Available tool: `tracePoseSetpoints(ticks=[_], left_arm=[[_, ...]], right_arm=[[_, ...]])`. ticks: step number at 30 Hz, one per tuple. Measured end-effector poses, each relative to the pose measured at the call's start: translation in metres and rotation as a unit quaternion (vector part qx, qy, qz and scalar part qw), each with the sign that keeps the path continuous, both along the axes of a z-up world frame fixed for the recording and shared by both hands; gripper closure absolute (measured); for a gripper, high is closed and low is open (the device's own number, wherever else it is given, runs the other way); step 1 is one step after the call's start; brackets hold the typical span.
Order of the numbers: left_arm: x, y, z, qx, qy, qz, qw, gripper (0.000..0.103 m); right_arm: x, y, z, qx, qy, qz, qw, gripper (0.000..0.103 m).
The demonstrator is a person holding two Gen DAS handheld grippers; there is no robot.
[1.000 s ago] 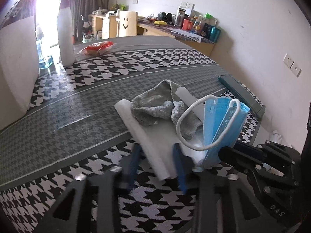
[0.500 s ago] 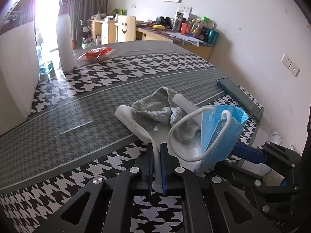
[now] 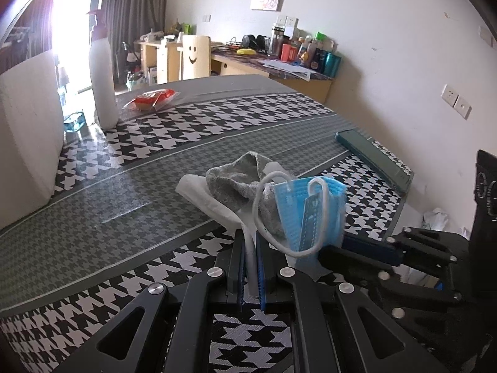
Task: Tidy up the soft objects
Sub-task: 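Grasp the blue mask with the right tool while the left tool grasps the white cloth, then lift the blue mask with the right tool while the left tool lifts the white cloth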
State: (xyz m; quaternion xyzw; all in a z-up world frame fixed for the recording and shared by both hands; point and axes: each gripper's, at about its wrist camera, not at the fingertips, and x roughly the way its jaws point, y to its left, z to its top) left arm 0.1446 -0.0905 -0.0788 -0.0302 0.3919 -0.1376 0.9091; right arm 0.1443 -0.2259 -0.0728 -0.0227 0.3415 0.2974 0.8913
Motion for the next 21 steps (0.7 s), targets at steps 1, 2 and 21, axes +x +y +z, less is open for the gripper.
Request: tracePoseSetpoints(ticks=[1, 2, 21], left_arm=[[0.000, 0.000, 0.000, 0.000, -0.001, -0.002, 1.0000, 0.096], [0.000, -0.001, 0.000, 0.000, -0.001, -0.004, 1.0000, 0.096], [-0.003, 0.005, -0.003, 0.002, 0.008, -0.004, 1.0000, 0.096]], right_arm=[[0.001, 0.001, -0.001, -0.004, 0.001, 0.000, 1.000, 0.086], [0.001, 0.002, -0.002, -0.008, 0.001, 0.000, 1.000, 0.086], [0.004, 0.011, -0.005, 0.010, 0.013, 0.039, 0.999, 0.053]])
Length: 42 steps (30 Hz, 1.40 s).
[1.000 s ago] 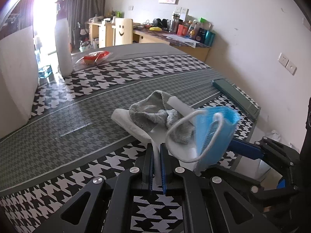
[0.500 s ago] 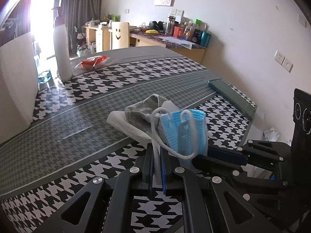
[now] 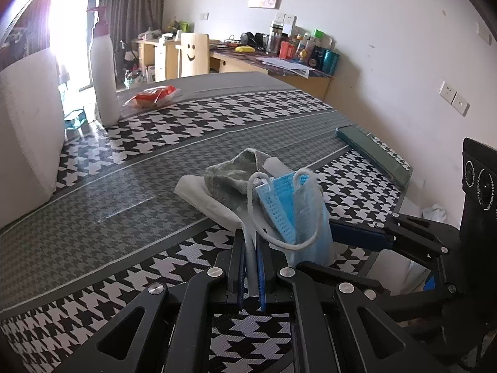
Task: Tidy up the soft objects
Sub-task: 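Lift the blue mask with the right tool while the left tool lifts the white cloth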
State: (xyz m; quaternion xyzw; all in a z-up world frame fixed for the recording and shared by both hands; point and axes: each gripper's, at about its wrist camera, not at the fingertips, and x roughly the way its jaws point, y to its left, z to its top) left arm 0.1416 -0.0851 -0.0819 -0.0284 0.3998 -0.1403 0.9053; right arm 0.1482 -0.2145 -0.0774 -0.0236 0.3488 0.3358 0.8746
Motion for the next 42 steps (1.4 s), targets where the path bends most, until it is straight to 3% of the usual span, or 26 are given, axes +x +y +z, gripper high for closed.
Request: tracePoseSetpoints(ticks=[9, 15, 18, 23, 29, 37, 39, 41, 42], left_arm=[[-0.001, 0.000, -0.003, 0.000, 0.004, -0.005, 1.0000, 0.096], [-0.002, 0.003, -0.001, -0.003, 0.003, -0.004, 1.0000, 0.096], [-0.003, 0.005, 0.004, -0.001, -0.005, -0.003, 1.0000, 0.096], [-0.007, 0.009, 0.020, -0.003, -0.027, -0.002, 0.9996, 0.096], [-0.007, 0.019, 0.033, 0.001, -0.046, 0.012, 0.9989, 0.096], [-0.011, 0.019, 0.028, -0.015, -0.033, -0.009, 0.9993, 0.096], [-0.014, 0.020, 0.028, -0.019, -0.033, -0.015, 0.9992, 0.090], [-0.019, 0.021, 0.028, -0.013, -0.040, -0.017, 0.9990, 0.070], [-0.021, 0.022, 0.029, -0.013, -0.043, -0.017, 0.9988, 0.051]], right_arm=[[0.006, 0.008, -0.006, -0.024, 0.003, -0.007, 1.000, 0.055], [0.010, 0.002, -0.003, -0.012, 0.019, -0.008, 1.000, 0.080], [0.009, -0.002, 0.003, 0.003, 0.018, -0.006, 1.000, 0.083], [0.011, -0.011, 0.020, 0.044, 0.017, -0.003, 0.999, 0.084], [0.012, -0.012, 0.033, 0.055, 0.001, -0.005, 0.998, 0.084], [0.019, -0.015, 0.035, 0.061, 0.003, -0.020, 0.998, 0.084], [0.021, -0.014, 0.032, 0.058, 0.007, -0.024, 0.998, 0.084], [0.024, -0.014, 0.031, 0.058, 0.012, -0.025, 0.998, 0.084], [0.024, -0.014, 0.030, 0.058, 0.013, -0.025, 0.998, 0.084]])
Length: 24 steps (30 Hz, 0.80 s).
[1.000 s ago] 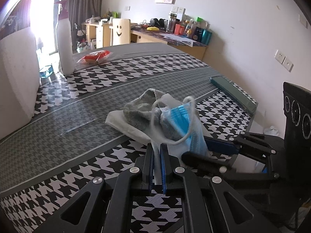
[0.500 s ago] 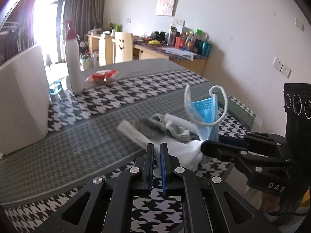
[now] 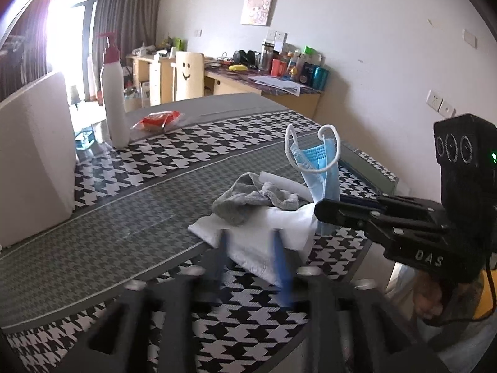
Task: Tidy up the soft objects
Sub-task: 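Lift the blue mask with the right tool while the left tool lifts the white cloth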
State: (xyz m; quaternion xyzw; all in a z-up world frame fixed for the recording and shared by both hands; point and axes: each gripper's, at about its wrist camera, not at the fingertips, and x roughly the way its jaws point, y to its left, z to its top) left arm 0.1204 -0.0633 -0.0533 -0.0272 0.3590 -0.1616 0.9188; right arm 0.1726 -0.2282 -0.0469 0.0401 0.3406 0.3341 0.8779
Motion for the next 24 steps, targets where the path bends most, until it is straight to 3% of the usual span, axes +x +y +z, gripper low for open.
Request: tracePoseSetpoints(ticks=[1, 4, 6, 12, 21, 24], left_arm=[[-0.003, 0.000, 0.001, -0.003, -0.003, -0.002, 1.0000, 0.040], [-0.008, -0.004, 0.003, -0.001, -0.010, -0.021, 0.9997, 0.033], [-0.013, -0.010, 0.001, 0.010, -0.016, -0.030, 0.9994, 0.023], [-0.015, -0.028, -0.004, 0.048, -0.023, -0.051, 0.9973, 0.008], [-0.005, -0.039, -0.015, 0.092, -0.031, -0.061, 0.9934, 0.007], [-0.002, -0.043, -0.020, 0.109, -0.025, -0.064, 0.9917, 0.013]], right_arm=[[0.000, 0.000, 0.000, 0.000, 0.000, 0.000, 1.000, 0.084], [0.000, 0.000, -0.001, -0.001, 0.000, 0.000, 1.000, 0.084], [0.000, 0.000, -0.001, -0.002, -0.001, 0.000, 1.000, 0.084], [0.001, 0.000, -0.001, -0.003, 0.003, 0.002, 1.000, 0.084], [0.000, -0.001, -0.003, -0.002, 0.009, 0.004, 1.000, 0.084], [0.000, -0.002, -0.005, -0.002, 0.012, 0.004, 1.000, 0.084]])
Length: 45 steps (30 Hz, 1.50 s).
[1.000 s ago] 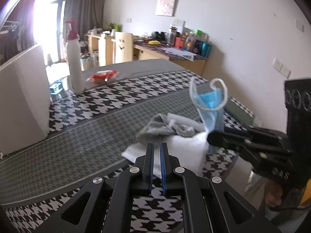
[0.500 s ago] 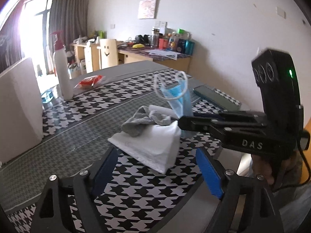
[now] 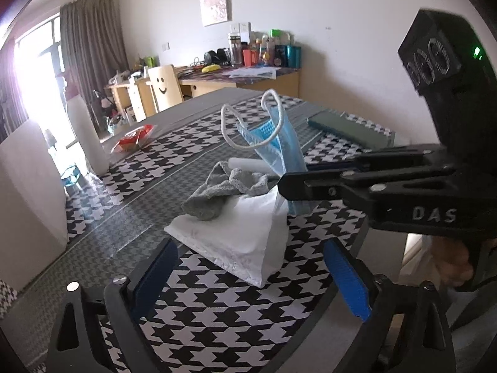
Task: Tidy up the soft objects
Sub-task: 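Lift the blue mask with the right tool while the left tool lifts the white cloth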
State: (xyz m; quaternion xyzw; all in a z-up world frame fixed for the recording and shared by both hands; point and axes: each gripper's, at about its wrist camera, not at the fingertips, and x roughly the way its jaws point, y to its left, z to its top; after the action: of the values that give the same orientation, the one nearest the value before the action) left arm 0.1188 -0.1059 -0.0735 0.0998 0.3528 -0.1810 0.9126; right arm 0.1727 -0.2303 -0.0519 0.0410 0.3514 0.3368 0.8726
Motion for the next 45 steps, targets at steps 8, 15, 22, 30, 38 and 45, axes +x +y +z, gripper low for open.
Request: tracePoseSetpoints(ticks=[8, 15, 22, 30, 38, 45], left_arm=[[0.016, -0.002, -0.015, 0.030, 0.029, 0.014, 0.9990, 0.043], [0.022, 0.003, -0.019, 0.008, 0.051, 0.014, 0.9986, 0.093], [0.022, 0.010, -0.009, -0.007, 0.036, 0.025, 0.9990, 0.099], [0.020, 0.029, 0.016, -0.044, 0.005, 0.049, 0.9978, 0.100], [0.016, 0.037, 0.044, -0.065, -0.029, 0.053, 0.9961, 0.100], [0.014, 0.050, 0.061, -0.080, -0.049, 0.070, 0.9931, 0.100]], right_arm=[[-0.001, -0.002, 0.000, 0.004, 0.001, 0.002, 1.000, 0.084], [0.000, -0.005, 0.000, 0.005, 0.005, 0.002, 1.000, 0.083], [0.002, -0.008, 0.001, 0.014, 0.010, 0.001, 1.000, 0.083], [0.001, -0.013, 0.006, 0.023, 0.004, -0.008, 1.000, 0.084], [-0.002, -0.013, 0.020, 0.035, -0.015, -0.004, 0.999, 0.084], [-0.001, -0.014, 0.039, 0.044, -0.036, -0.002, 0.998, 0.084]])
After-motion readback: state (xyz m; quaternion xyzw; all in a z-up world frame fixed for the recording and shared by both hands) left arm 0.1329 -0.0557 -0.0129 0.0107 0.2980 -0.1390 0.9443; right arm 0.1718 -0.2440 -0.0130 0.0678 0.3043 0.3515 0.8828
